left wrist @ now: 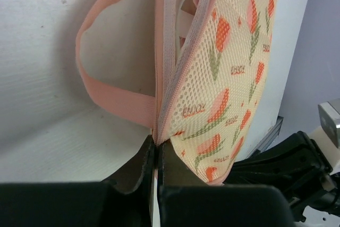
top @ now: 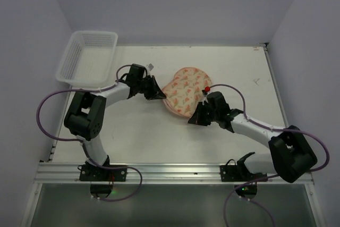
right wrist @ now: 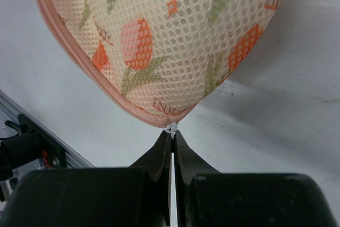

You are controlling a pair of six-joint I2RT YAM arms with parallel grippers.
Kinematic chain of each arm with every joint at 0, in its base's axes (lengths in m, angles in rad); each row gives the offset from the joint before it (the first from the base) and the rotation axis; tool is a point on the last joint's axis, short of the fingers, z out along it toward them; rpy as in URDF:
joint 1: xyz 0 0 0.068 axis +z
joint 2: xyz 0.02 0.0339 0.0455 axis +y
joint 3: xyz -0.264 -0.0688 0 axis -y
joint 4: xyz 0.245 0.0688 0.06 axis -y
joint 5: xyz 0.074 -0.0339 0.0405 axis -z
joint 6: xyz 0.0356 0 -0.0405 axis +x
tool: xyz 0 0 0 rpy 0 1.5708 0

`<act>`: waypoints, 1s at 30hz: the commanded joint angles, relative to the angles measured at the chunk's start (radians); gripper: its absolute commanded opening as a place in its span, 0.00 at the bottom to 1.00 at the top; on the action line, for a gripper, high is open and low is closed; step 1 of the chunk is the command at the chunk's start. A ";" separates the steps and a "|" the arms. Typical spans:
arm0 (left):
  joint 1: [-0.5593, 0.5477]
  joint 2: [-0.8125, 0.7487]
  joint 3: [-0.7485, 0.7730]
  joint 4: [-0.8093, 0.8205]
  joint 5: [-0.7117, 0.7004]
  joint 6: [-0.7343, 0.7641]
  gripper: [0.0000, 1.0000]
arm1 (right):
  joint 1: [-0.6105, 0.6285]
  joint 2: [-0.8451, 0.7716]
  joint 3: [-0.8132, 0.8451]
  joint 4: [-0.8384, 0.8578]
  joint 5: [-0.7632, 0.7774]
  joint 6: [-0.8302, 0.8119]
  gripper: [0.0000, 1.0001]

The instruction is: Unzip the laundry bag and remove the bra

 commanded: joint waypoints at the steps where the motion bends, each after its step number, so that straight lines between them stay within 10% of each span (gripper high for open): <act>1: 0.038 -0.062 -0.027 -0.019 -0.073 0.040 0.00 | 0.020 0.055 0.037 0.015 -0.009 0.020 0.00; 6: 0.038 -0.172 -0.216 -0.013 -0.130 0.021 0.05 | 0.021 0.066 0.037 0.001 -0.001 -0.019 0.02; 11: 0.038 -0.298 -0.297 -0.039 -0.167 0.040 0.51 | 0.023 0.014 0.069 -0.106 0.003 -0.102 0.76; 15: 0.038 -0.381 -0.241 -0.128 -0.285 0.083 0.83 | 0.020 -0.090 0.113 -0.212 0.060 -0.151 0.98; 30: 0.030 -0.032 0.215 -0.179 -0.301 0.195 0.55 | 0.011 -0.383 0.242 -0.301 0.183 -0.179 0.99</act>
